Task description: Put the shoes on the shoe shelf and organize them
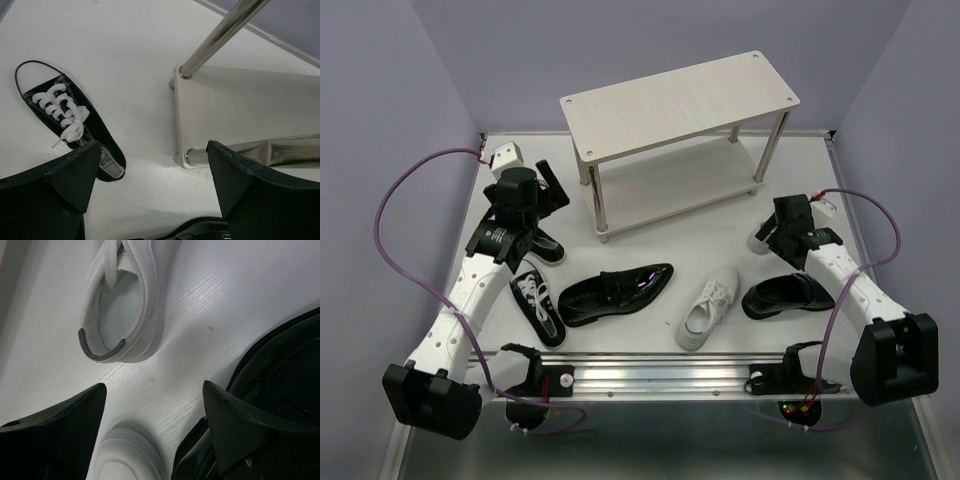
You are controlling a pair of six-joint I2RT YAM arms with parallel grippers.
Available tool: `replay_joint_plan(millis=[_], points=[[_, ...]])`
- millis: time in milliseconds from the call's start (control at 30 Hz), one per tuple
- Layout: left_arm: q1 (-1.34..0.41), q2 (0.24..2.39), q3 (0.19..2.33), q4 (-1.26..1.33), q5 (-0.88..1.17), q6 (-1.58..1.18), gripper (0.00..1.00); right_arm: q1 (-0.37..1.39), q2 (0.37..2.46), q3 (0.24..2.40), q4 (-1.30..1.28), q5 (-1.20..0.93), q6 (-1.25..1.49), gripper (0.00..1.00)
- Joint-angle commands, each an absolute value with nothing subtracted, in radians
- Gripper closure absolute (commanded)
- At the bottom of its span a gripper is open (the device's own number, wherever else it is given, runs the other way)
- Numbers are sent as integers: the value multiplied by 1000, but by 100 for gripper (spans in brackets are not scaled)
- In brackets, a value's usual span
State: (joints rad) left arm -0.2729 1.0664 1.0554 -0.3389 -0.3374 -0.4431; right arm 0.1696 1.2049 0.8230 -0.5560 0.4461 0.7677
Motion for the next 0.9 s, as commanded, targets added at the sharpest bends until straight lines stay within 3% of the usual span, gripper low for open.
replay_joint_plan(millis=[0,200,600,867], points=[[-270,1031,1055,-269,-206,-498,1,161,1216,899,-492,426,871,18],[-270,1043,1015,-264,-113,-551,1,140,1265,991,-528,431,900,19],[-270,979,1055,-405,-314,-479,1,29,1385,982,-489,414,870,23],[-270,973,1005,-393,-288,-425,1,5,1428,954,-414,308,833,26]])
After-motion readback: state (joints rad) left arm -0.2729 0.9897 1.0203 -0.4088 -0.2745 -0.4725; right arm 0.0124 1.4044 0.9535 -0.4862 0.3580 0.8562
